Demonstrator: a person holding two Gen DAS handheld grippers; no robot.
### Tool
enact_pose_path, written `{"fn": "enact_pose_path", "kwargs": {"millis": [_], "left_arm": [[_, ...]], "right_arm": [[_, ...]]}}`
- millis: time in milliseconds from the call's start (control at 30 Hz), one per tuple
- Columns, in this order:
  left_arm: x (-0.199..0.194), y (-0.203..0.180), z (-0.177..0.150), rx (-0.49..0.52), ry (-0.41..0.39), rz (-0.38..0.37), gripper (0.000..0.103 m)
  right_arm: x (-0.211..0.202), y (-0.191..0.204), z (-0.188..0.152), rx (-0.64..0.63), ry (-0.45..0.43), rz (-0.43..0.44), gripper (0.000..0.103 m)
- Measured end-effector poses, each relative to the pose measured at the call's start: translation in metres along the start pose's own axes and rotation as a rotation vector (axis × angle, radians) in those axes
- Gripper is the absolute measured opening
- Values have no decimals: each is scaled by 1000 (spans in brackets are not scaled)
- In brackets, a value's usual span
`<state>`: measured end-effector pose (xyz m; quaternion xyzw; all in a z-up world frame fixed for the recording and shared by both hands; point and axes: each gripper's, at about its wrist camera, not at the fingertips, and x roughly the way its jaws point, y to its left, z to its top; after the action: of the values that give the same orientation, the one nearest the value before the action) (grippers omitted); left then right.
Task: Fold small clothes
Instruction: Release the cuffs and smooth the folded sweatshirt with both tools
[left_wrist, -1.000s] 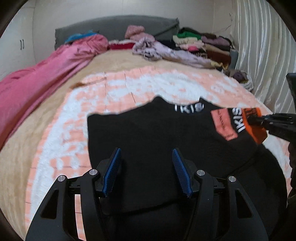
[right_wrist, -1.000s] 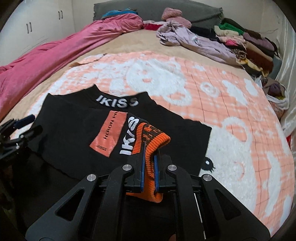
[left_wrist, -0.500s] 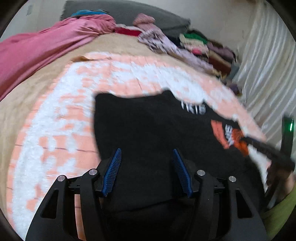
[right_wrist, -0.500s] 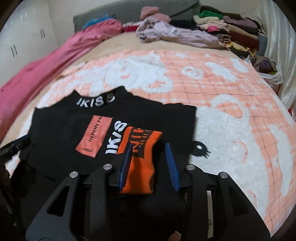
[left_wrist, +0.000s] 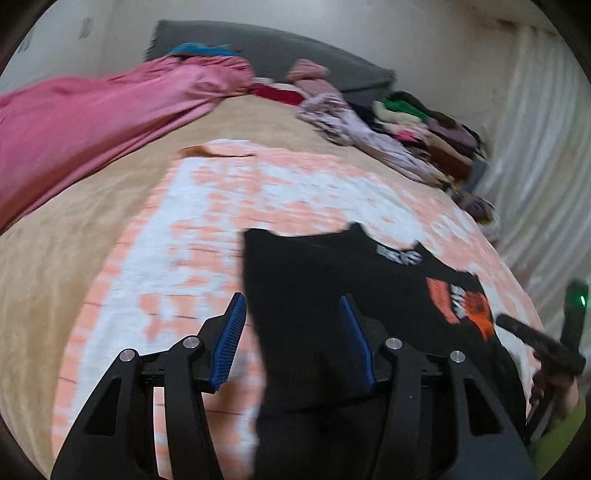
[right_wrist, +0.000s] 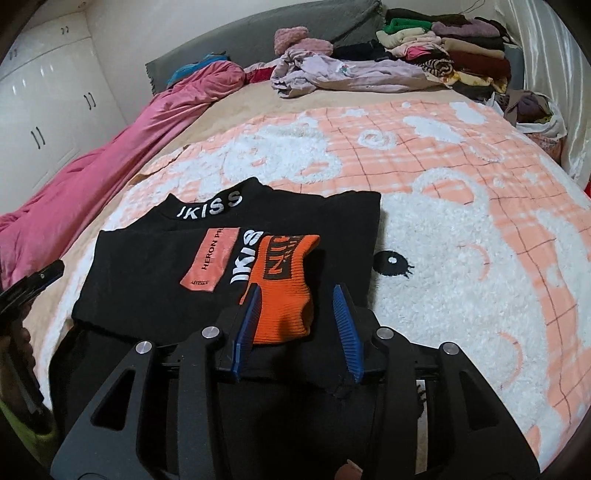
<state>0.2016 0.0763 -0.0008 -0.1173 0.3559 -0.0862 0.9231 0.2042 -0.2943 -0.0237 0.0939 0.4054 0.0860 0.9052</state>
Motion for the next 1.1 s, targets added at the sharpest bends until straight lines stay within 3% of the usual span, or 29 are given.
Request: {"fn": "enact_pose_path", "kwargs": {"millis": [167,300,333,367,433,533,667,833,1100], "left_arm": [[17,-37,-17,122,49,-35,50],[39,-35,-29,137,143,41,52],[43,-33,-31,135,157,44,54],[43,-30,-31,127,162,39,54],[44,-26,-30,115,173,31,54],[46,-25,-31,122,180,30,54],[48,-24,-30,114,181,21,54],[47,-27,-31,127,166,33,55],[30,-37,-34,153,141,36,53]], "right_arm": [[19,4,0,-10,45,-17,33],[32,5,-4,-8,77,-17,32],[32,7,-5,-24,78,-22,27],[30,8,-6,-37,76,-50,13],[26,9,-7,-58,67,-71,5],[26,9,-11,-109,67,-156,5],[25,6,-10,-99,69,-164,5],[5,18,-5,-85,-5,-103,13],[11,62,-3,-163,7,-2,29]]}}
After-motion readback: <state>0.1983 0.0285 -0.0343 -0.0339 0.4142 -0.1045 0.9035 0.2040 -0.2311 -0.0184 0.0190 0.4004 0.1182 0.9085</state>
